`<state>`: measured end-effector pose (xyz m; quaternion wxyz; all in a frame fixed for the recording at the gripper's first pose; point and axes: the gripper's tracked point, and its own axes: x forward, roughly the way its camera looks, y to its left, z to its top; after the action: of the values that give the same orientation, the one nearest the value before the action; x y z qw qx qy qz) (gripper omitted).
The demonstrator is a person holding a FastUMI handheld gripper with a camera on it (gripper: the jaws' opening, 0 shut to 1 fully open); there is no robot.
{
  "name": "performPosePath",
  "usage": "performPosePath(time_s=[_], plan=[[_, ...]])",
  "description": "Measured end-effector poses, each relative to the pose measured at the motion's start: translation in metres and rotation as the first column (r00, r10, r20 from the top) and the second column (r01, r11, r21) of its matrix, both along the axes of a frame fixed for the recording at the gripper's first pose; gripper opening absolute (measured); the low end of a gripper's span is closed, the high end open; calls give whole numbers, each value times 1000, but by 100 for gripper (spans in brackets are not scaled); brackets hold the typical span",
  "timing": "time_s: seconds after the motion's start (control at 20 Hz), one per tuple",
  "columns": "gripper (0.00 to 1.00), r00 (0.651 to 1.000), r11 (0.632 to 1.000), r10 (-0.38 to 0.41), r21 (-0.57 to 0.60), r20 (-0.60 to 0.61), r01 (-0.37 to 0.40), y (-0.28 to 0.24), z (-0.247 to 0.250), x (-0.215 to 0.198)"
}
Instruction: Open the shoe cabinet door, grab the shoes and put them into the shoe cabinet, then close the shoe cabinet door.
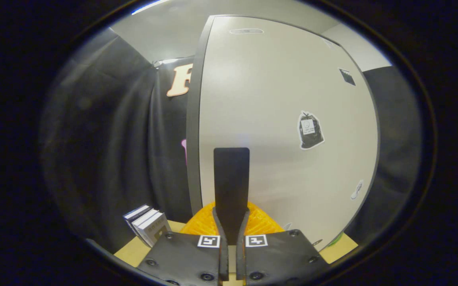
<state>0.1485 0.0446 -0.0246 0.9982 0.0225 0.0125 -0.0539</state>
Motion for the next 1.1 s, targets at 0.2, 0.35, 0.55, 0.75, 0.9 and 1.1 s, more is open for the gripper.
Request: performPosePath(time_s=[0.2, 0.35, 0.55, 0.75, 0.9, 1.1], plan=[[9, 999, 999, 33, 5, -4, -33, -1, -1, -22], [9, 998, 998, 68, 4, -9, -68, -3, 0, -40], [9, 991, 991, 132, 11, -14, -132, -17, -1, -83], [9, 978, 978, 207, 0, -24, -207, -36, 2, -122], [9, 969, 969, 247, -15, -30, -247, -59, 1, -151], [9, 965, 966, 259, -10, -30, -259, -104, 3, -190]])
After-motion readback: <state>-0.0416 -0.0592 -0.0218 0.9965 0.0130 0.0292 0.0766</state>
